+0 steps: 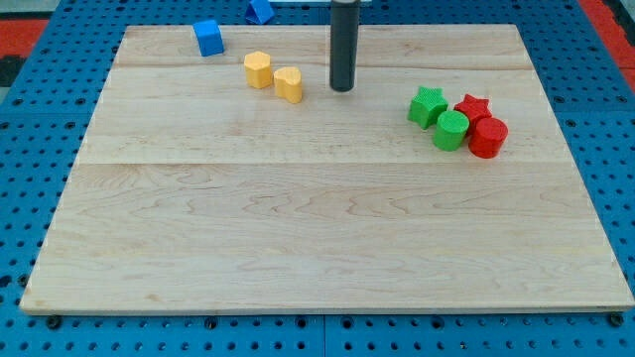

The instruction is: Push the heart closer to the bottom right of the hexagon

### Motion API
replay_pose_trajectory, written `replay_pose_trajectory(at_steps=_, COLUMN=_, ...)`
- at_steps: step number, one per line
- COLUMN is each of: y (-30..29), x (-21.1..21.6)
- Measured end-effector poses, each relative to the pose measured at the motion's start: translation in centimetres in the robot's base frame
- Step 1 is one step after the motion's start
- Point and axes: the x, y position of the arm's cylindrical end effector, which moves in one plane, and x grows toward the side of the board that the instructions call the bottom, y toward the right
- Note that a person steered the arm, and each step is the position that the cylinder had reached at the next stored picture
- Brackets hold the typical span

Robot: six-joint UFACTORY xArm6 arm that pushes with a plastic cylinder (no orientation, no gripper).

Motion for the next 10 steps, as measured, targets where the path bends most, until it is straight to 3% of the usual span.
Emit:
replay_pose_trajectory(at_steps=2, y=-11.8, x=-4.8)
replay_pose_trajectory(at_steps=3, y=-12.9, x=-5.7)
replay_pose_trajectory(at_steps=4, y=-10.4, x=-6.3)
replay_pose_trajectory(at_steps=5, y=0.7, x=-5.5)
replay_pose_trajectory(at_steps=6, y=1.6, x=-1.2)
replay_pose_trajectory(at_steps=7, y=-2.0, x=0.0)
replay_pose_trajectory(at_steps=9, y=-12.7, x=-2.9)
replay_pose_trajectory(at_steps=10, y=-11.2, x=-3.4)
